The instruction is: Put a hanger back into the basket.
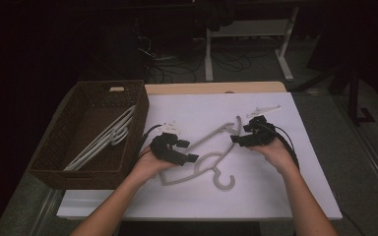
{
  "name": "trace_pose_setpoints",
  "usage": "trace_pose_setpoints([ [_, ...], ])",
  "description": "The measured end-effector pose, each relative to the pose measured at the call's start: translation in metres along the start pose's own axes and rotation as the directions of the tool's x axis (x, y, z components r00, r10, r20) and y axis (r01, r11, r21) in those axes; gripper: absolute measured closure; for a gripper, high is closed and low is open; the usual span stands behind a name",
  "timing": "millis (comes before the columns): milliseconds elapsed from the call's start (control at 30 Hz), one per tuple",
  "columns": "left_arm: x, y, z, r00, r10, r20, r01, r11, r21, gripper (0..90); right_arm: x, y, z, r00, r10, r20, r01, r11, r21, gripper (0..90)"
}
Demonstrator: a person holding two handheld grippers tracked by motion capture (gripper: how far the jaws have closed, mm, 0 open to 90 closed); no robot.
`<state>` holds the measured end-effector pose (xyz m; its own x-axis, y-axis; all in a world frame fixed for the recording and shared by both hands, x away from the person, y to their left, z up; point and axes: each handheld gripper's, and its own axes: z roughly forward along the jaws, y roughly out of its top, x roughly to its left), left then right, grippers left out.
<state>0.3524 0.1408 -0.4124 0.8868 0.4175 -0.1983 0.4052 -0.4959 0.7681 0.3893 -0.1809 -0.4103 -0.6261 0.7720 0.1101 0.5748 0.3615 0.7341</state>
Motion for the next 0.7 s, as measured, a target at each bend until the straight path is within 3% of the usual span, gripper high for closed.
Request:
trace_pose_setpoints([
  [300, -0.014, -0.024, -0.007, 0.9999, 0.013, 0.001, -0.013, 0.9996, -0.023, 13.2, -0.009, 0.03, 0.04, 0.9999, 0.012, 0.002, -0.012, 0.999, 0.033, 64.3],
  [500, -0.016, -0.026, -0.006, 0.9996, 0.027, -0.002, -0.027, 0.9987, -0.043, 2.2, -0.016, 0.042, 0.066, 0.9996, 0.018, 0.02, -0.019, 0.997, 0.071, 89.0],
  [700, -0.014, -0.028, -0.004, 0.9989, 0.046, -0.006, -0.047, 0.9982, -0.038, 1.7, -0.021, 0.046, 0.081, 0.9994, 0.023, 0.026, -0.025, 0.995, 0.097, 89.2],
])
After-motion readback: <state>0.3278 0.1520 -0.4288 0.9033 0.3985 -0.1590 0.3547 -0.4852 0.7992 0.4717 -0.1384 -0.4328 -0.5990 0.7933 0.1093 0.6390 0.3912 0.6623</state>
